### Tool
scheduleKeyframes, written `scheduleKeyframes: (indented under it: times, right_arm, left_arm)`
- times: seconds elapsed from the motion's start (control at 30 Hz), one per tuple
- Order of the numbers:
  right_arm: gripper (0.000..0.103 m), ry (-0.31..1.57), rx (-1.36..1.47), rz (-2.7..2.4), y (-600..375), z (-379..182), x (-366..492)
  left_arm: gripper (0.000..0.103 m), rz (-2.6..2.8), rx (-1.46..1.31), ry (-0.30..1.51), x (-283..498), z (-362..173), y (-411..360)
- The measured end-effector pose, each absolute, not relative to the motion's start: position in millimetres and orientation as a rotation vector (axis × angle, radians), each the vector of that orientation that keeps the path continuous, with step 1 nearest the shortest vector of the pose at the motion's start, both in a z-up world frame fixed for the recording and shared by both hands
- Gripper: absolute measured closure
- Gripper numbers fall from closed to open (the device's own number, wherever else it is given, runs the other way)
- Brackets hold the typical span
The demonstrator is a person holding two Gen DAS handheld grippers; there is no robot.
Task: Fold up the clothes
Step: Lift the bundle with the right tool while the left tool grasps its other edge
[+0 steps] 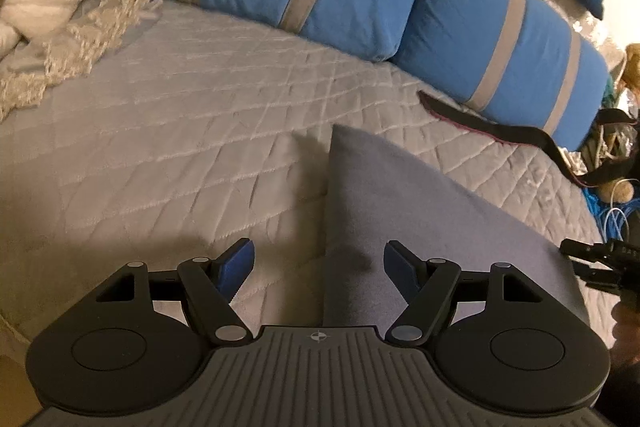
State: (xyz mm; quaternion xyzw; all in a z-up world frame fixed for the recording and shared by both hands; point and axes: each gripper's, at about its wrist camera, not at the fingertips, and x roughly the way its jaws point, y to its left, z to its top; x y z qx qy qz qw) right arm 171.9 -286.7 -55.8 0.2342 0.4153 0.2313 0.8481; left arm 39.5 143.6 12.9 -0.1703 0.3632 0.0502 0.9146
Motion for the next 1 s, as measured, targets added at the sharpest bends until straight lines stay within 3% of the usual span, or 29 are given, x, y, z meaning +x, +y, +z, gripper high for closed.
scheduleKeyframes:
  times: [0.13, 0.27, 0.37, 0.63, 1.0]
  right_arm:
    - [0.042, 0.71, 0.3, 0.398, -282, -39, 149]
    - [0.082, 0.589, 0.218, 0.409, -280, -29, 129]
    - [0.093, 0.524, 0.141, 0.474, -270, -23, 115]
    - [0.097, 0.52, -0.011, 0.613, -236, -26, 100]
    - [0.101, 0.583, -0.018, 0.59, -234, -36, 106]
  left_arm:
    - [0.034, 0.106, -0.346, 0.675, 35, 21, 143]
    - [0.036, 0.079, -0.238, 0.617, 41, 30, 127]
    - [0.051, 0.056, -0.098, 0.61, 58, 36, 101]
    - [0.071, 0.021, 0.094, 0.652, 125, 20, 70]
    - [0.077, 0.07, -0.038, 0.745, 171, -6, 118]
